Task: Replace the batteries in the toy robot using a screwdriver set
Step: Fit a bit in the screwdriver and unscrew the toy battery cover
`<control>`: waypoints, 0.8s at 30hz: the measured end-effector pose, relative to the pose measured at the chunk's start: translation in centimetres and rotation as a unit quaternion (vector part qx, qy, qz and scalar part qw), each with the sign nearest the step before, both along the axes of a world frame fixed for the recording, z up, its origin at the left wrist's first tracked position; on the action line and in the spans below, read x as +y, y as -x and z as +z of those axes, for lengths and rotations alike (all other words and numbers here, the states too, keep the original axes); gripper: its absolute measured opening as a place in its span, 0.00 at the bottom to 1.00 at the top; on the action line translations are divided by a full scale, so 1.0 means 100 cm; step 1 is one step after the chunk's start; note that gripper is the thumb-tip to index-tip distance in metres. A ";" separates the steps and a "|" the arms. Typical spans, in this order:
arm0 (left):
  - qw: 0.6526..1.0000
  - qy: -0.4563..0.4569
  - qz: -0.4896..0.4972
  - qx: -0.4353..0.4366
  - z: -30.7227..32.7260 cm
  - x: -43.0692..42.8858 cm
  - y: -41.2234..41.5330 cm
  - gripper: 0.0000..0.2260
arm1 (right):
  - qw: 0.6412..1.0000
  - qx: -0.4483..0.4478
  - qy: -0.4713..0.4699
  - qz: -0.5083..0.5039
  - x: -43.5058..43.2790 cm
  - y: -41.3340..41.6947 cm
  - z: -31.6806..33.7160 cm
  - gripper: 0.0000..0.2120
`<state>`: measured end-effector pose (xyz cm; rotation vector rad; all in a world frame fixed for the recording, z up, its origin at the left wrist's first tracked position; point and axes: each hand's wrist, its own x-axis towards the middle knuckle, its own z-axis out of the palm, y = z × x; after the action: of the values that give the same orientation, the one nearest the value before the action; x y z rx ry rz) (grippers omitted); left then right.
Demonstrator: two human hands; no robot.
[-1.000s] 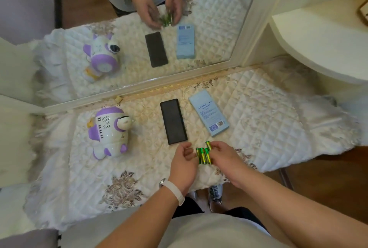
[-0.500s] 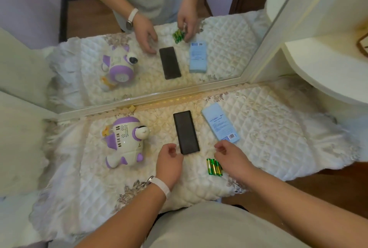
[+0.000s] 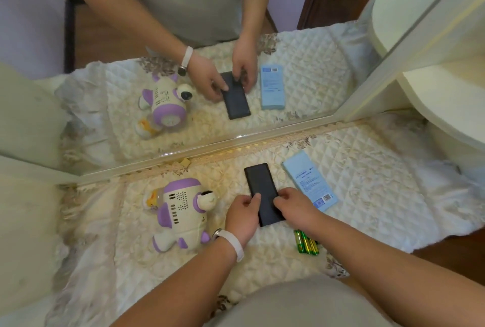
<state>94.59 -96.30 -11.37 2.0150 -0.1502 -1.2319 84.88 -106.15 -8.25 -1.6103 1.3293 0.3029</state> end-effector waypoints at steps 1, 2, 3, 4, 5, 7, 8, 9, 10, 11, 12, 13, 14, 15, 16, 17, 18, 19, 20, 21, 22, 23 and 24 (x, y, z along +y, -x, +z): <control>1.000 0.004 -0.002 -0.001 0.001 -0.001 -0.002 0.15 | 0.999 -0.011 -0.017 -0.025 0.000 0.000 0.001 0.09; 1.000 0.011 -0.003 -0.002 0.003 -0.002 -0.004 0.16 | 0.997 -0.025 -0.039 -0.056 0.000 0.000 0.002 0.09; 1.000 0.018 -0.003 -0.003 0.005 -0.002 -0.005 0.16 | 0.993 -0.037 -0.066 -0.091 -0.001 -0.001 0.003 0.11; 1.000 0.025 -0.006 -0.002 0.007 -0.002 -0.004 0.16 | 0.989 -0.042 -0.085 -0.117 -0.001 -0.001 0.006 0.13; 0.999 0.033 -0.010 -0.002 0.010 -0.002 -0.003 0.16 | 0.986 -0.044 -0.095 -0.130 -0.002 -0.001 0.008 0.15; 0.999 0.049 -0.004 0.012 0.016 -0.001 0.002 0.16 | 0.985 -0.051 -0.092 -0.137 -0.003 0.000 0.013 0.17; 0.998 0.055 0.001 0.017 0.020 -0.001 0.005 0.16 | 0.985 -0.059 -0.090 -0.135 -0.004 0.001 0.016 0.18; 0.998 0.062 0.006 0.021 0.026 -0.001 0.009 0.15 | 0.984 -0.072 -0.092 -0.132 -0.004 0.002 0.019 0.18; 0.997 0.069 0.015 0.025 0.032 -0.002 0.012 0.14 | 0.984 -0.086 -0.096 -0.125 -0.003 0.003 0.024 0.16; 0.996 0.076 0.029 0.030 0.039 -0.003 0.014 0.13 | 0.983 -0.099 -0.100 -0.117 -0.003 0.005 0.029 0.15; 0.995 0.086 0.046 0.038 0.045 -0.003 0.017 0.12 | 0.983 -0.111 -0.099 -0.109 -0.004 0.007 0.035 0.15; 0.992 0.096 0.062 0.044 0.052 -0.004 0.019 0.12 | 0.983 -0.123 -0.094 -0.101 -0.005 0.010 0.042 0.15; 0.990 0.107 0.077 0.048 0.059 -0.005 0.021 0.12 | 0.983 -0.135 -0.086 -0.091 -0.007 0.012 0.048 0.15; 0.988 0.117 0.089 0.047 0.068 -0.007 0.024 0.13 | 0.982 -0.151 -0.078 -0.081 -0.009 0.015 0.055 0.15; 0.986 0.124 0.104 0.044 0.077 -0.008 0.027 0.14 | 0.981 -0.169 -0.074 -0.067 -0.012 0.019 0.061 0.15; 0.983 0.134 0.119 0.041 0.086 -0.011 0.030 0.16 | 0.979 -0.187 -0.072 -0.050 -0.014 0.022 0.067 0.14; 0.980 0.143 0.133 0.044 0.093 -0.014 0.035 0.18 | 0.977 -0.201 -0.070 -0.027 -0.016 0.027 0.073 0.13; 0.976 0.158 0.144 0.048 0.102 -0.017 0.040 0.18 | 0.974 -0.214 -0.069 -0.005 -0.018 0.033 0.080 0.13; 0.972 0.173 0.152 0.052 0.108 -0.019 0.045 0.16 | 0.971 -0.226 -0.070 0.012 -0.019 0.039 0.085 0.12; 0.970 0.184 0.153 0.048 0.114 -0.022 0.051 0.15 | 0.969 -0.237 -0.070 0.019 -0.022 0.045 0.091 0.11; 0.970 0.190 0.151 0.037 0.119 -0.025 0.056 0.14 | 0.966 -0.247 -0.070 0.022 -0.026 0.051 0.096 0.10; 0.970 0.194 0.145 0.024 0.124 -0.028 0.061 0.14 | 0.964 -0.255 -0.073 0.023 -0.031 0.056 0.100 0.09; 0.970 0.197 0.142 0.016 0.128 -0.031 0.066 0.14 | 0.962 -0.262 -0.078 0.026 -0.036 0.062 0.104 0.08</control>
<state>87.96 -99.36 1.38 1.6081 -0.0790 -0.9645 78.69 -109.71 2.11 -1.4596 0.8365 0.0045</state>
